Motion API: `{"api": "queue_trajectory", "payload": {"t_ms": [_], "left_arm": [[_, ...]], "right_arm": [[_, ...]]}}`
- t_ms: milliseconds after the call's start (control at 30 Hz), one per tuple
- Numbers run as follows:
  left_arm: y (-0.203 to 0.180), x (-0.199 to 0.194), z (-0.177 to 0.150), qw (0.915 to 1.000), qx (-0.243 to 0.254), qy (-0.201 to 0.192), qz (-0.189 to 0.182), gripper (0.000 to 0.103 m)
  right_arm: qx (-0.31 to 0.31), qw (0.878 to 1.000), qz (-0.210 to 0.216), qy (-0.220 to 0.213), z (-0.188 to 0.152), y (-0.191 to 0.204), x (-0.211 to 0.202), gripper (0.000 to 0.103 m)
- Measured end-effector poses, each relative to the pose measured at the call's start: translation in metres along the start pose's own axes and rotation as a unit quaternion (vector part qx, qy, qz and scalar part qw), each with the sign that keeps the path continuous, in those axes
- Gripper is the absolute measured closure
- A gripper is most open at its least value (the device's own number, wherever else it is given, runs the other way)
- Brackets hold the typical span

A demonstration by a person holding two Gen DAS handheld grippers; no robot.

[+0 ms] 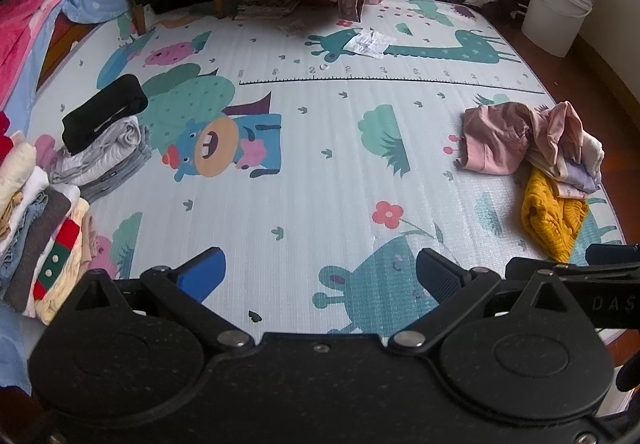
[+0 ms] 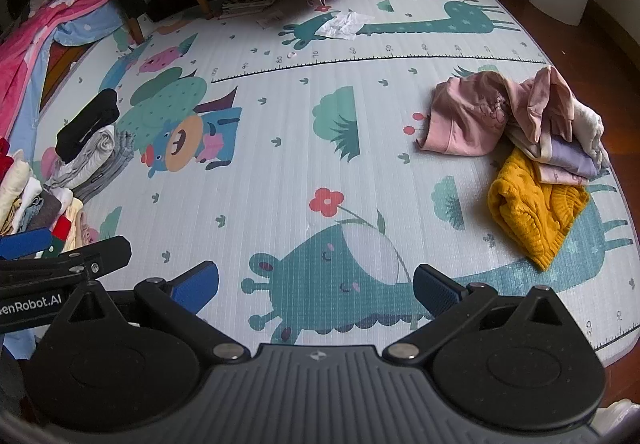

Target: Fold clothes

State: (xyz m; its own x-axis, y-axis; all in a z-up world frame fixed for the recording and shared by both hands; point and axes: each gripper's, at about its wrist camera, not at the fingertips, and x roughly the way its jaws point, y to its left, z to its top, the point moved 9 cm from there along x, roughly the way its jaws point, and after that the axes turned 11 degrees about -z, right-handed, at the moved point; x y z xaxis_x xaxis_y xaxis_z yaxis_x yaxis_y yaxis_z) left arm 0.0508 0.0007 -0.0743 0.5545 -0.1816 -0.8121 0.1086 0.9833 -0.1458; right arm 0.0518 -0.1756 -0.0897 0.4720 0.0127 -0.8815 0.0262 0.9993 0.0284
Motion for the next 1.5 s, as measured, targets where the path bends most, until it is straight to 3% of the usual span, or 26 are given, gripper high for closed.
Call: {"api": "queue_trajectory", "payload": {"t_ms": [833,1500], "left_arm": [[-0.005,0.001,-0.001,0.9999,-0.005,0.011,-0.007,0.001],[-0.003,0.004,-0.005,0.9999,-0.008,0.013,-0.007,0.001]], "right_arm": [[0.009,1.0,-0.014,-0.007,0.007,0.012,-0.005,0.0],[0.0,1.0,-0.007,-0.007,0.001,-0.001,0.001,0.0]]}}
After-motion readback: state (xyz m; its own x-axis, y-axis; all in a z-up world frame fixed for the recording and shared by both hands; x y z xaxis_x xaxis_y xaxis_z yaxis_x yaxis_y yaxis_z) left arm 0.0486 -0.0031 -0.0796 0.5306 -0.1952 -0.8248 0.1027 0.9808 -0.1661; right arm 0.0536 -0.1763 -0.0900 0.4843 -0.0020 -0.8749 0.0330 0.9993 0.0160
